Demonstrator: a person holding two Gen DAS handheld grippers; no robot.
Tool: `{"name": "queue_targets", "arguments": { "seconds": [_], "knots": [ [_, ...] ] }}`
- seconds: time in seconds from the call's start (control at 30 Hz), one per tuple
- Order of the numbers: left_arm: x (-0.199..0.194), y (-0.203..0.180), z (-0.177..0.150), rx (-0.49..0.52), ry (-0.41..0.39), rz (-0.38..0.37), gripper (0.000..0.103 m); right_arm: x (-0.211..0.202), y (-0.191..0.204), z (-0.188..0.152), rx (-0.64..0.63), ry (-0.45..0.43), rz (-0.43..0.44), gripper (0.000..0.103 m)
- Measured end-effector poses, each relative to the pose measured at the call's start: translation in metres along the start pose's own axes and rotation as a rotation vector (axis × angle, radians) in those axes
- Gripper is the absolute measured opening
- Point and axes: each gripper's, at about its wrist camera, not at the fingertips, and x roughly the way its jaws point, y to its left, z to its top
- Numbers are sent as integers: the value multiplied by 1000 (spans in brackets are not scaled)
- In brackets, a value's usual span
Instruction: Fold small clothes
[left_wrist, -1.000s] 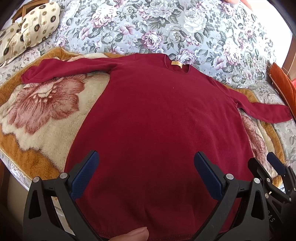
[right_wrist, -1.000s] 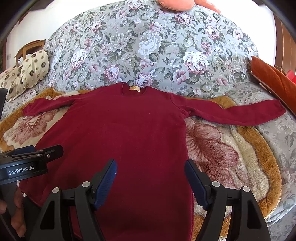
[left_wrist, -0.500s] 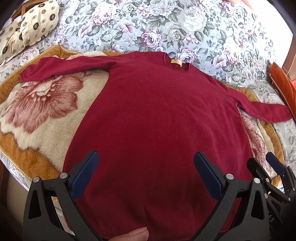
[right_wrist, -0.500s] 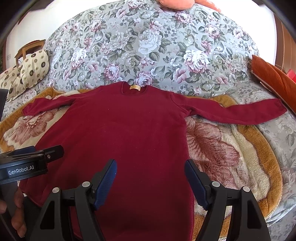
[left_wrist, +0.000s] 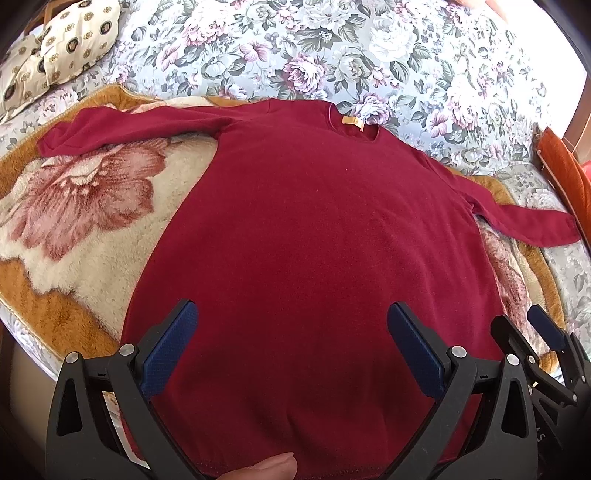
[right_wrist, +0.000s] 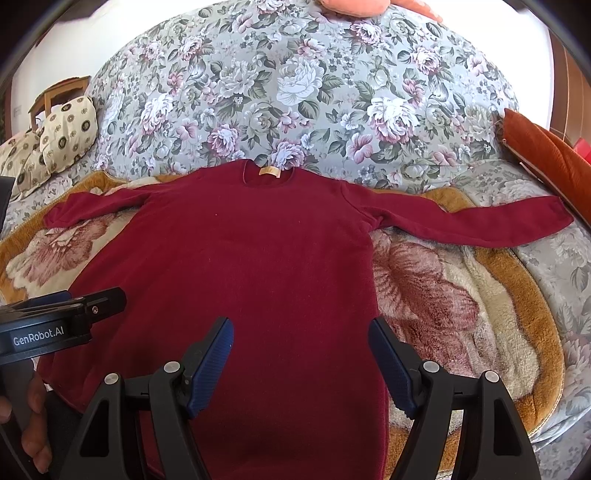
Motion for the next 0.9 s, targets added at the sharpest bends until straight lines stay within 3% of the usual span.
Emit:
{"name": "queue_targets", "arguments": {
  "seconds": [0.9],
  "knots": [
    [3,7,4,-28,16,-18,103,6,-4,-1,25,38,20,73]
  ]
}}
